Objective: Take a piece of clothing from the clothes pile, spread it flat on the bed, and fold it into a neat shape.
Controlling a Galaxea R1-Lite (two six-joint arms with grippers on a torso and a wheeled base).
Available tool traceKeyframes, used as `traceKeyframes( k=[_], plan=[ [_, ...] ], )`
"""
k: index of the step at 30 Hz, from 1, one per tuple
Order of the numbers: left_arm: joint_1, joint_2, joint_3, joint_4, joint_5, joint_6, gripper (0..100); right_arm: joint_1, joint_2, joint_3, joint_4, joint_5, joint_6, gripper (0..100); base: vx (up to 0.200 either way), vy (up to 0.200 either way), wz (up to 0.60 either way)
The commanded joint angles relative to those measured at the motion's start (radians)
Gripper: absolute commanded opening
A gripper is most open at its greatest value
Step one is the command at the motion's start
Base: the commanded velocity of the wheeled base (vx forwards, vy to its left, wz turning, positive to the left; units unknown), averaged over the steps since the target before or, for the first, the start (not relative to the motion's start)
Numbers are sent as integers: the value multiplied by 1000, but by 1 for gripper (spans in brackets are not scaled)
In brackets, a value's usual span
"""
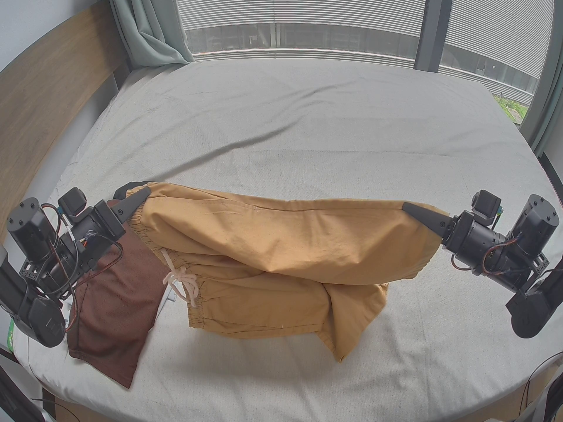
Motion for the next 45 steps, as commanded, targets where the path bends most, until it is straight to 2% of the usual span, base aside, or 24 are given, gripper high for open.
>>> traceKeyframes(
  k=[1, 15, 20, 45],
  plan=[
    [3, 16, -3, 0, 0, 1, 0, -16, -1, -6, -1, 0, 0, 0, 0, 0, 0],
    [4, 32, -4, 0, 1, 5, 0, -57, 1, -24, -1, 0, 1, 0, 0, 0, 0],
    [19, 55, -9, 0, 3, 48, 0, -65, 4, -27, -1, 0, 0, 0, 0, 0, 0],
    [33, 58, -17, 0, 3, 47, 0, -120, 18, -34, -1, 6, -5, 0, 0, 0, 0]
  ],
)
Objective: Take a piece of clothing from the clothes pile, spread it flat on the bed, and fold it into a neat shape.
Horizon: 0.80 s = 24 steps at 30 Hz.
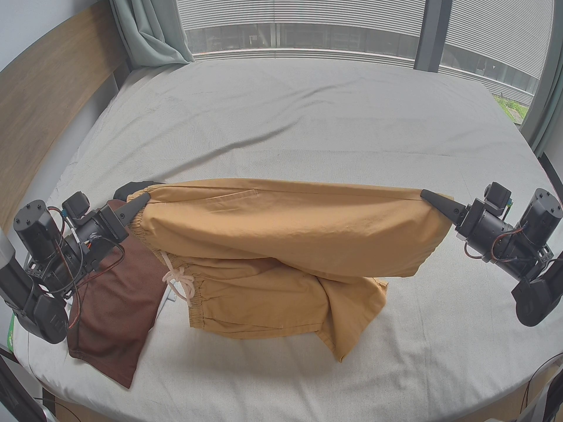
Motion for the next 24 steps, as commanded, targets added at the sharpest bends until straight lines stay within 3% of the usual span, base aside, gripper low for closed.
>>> traceKeyframes(
  k=[1, 24],
  plan=[
    [0, 3, 0, 0, 0, -1, 0, -3, 3, -1, 0, 1, 0, 0, 0, 0, 0],
    [0, 4, -3, 0, 0, 1, 0, -32, 3, -3, 0, 2, -1, 0, 0, 0, 0]
  ],
)
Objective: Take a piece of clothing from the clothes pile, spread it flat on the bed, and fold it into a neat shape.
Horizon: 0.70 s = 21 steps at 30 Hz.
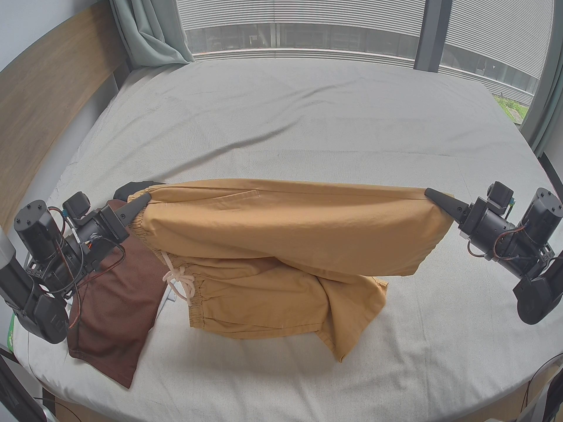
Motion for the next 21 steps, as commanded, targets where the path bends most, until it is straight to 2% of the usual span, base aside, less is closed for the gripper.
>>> traceKeyframes(
  k=[1, 21],
  plan=[
    [0, 2, -2, 0, 1, 0, 0, -1, 1, 0, -1, 0, 0, 0, 0, 0, 0],
    [-12, 0, -2, 0, 7, 5, 0, 9, 7, -26, -1, 1, -9, 0, 0, 0, 0]
  ],
)
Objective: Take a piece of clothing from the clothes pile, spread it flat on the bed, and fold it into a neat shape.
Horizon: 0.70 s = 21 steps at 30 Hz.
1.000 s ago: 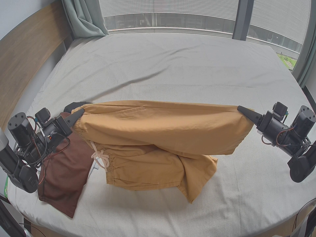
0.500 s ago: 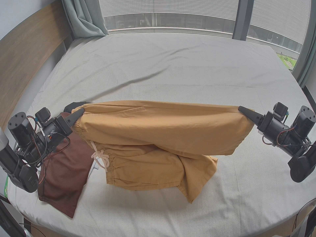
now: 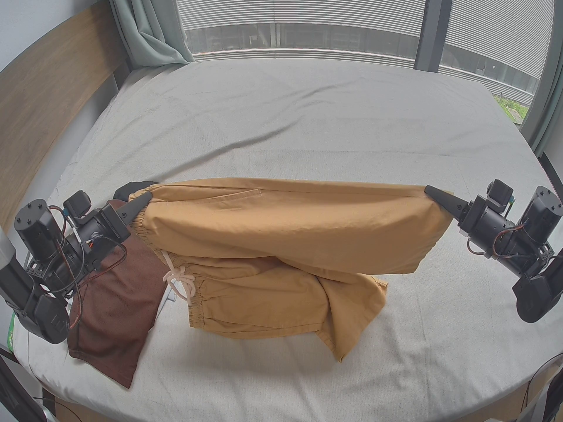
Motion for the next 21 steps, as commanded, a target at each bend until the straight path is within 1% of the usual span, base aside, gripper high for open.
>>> traceKeyframes(
  k=[1, 11, 16, 21],
  plan=[
    [2, 4, 0, 0, -1, 0, 0, 3, 5, -16, -1, 3, 0, 0, 0, 0, 0],
    [5, 12, -33, 0, 3, 2, 0, 10, 60, -69, -1, -1, -1, 0, 0, 0, 0],
    [4, 44, -77, -2, 31, 2, 0, 7, 88, -106, -1, -3, -1, 0, 0, 0, 0],
    [4, 70, -97, -2, 35, 0, 0, 6, 109, -129, -1, -4, 0, 0, 0, 0, 0]
  ],
)
